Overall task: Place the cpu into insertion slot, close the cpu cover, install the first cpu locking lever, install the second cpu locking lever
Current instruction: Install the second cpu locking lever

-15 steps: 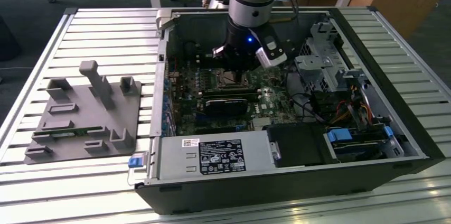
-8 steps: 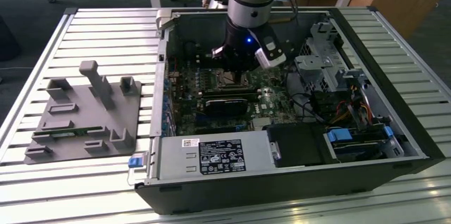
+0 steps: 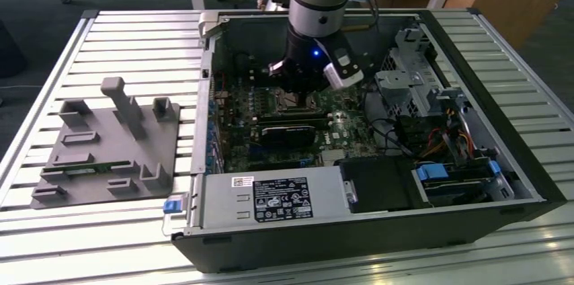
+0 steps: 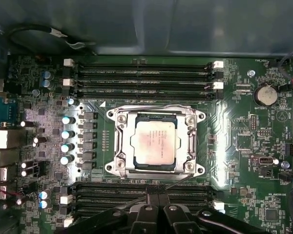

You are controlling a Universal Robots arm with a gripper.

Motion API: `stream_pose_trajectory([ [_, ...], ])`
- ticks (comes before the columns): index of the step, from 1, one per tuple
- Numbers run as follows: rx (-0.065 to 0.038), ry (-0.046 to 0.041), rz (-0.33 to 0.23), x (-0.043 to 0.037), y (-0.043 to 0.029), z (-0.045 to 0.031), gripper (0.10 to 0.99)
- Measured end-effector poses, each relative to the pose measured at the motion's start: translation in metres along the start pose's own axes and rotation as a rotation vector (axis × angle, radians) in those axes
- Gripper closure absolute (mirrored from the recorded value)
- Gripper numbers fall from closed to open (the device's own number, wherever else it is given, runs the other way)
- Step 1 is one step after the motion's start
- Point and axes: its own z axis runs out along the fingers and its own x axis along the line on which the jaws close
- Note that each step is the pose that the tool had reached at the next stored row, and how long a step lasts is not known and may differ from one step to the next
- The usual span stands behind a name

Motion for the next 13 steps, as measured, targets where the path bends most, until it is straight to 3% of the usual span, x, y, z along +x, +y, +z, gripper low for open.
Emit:
stream_pose_trajectory([
  [13, 0.0, 0.0, 0.0, 0.0059, -0.0013, 0.0016, 0.98],
])
